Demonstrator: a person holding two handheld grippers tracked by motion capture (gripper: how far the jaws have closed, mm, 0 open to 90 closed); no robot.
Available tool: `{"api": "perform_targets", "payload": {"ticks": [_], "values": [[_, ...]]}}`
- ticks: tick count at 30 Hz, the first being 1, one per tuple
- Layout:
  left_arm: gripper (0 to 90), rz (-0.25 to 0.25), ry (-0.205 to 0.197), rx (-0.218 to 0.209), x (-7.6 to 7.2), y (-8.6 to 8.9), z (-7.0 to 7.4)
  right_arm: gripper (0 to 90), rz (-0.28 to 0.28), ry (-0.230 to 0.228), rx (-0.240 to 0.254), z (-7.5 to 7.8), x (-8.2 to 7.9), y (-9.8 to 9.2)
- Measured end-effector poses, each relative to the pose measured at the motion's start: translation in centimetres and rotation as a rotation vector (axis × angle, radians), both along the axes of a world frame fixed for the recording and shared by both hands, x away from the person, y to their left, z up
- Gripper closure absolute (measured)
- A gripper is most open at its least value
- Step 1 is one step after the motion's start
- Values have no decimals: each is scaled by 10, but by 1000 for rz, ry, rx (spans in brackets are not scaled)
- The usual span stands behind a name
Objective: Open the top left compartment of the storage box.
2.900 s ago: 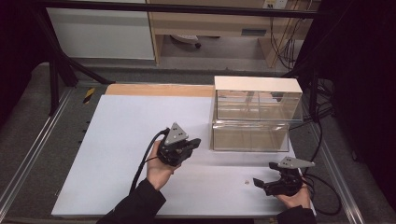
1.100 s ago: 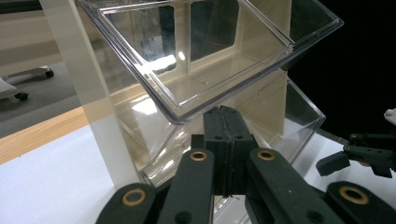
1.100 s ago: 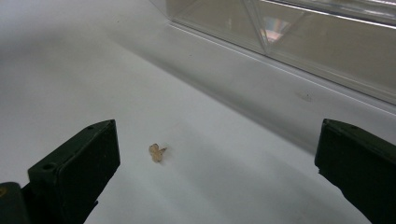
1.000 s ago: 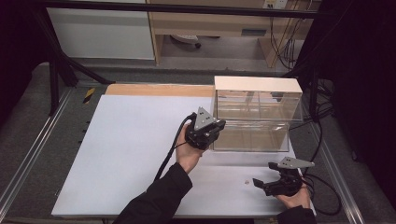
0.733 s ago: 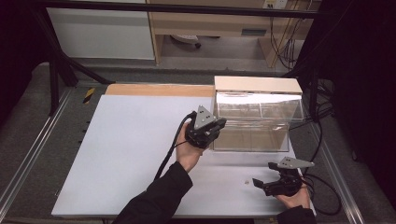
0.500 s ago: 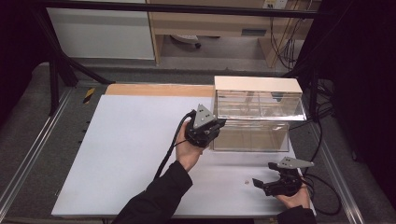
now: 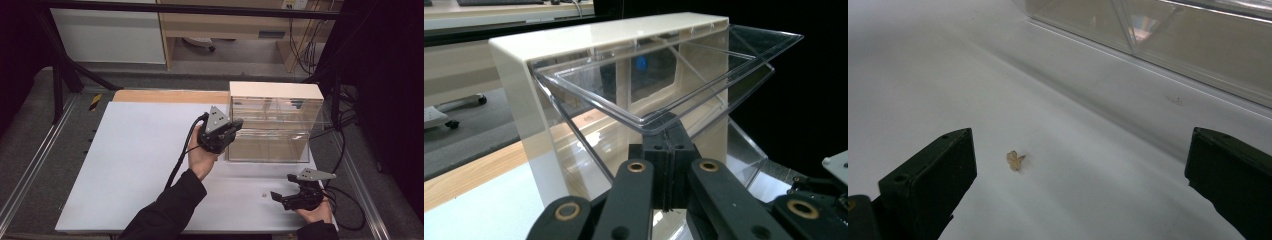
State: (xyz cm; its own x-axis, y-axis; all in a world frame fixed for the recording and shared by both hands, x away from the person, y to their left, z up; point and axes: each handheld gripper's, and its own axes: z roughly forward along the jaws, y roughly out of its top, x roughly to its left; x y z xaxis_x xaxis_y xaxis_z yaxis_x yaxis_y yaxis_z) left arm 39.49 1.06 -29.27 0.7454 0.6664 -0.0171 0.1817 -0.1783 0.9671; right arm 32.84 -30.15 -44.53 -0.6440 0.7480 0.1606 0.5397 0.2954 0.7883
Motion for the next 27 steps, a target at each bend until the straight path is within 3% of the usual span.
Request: {"api": "perform_targets", "payload": {"ticks": [27], "values": [[900,5,-22,-24,4,-4,20,17,-3,3,-6,0,0,0]]}}
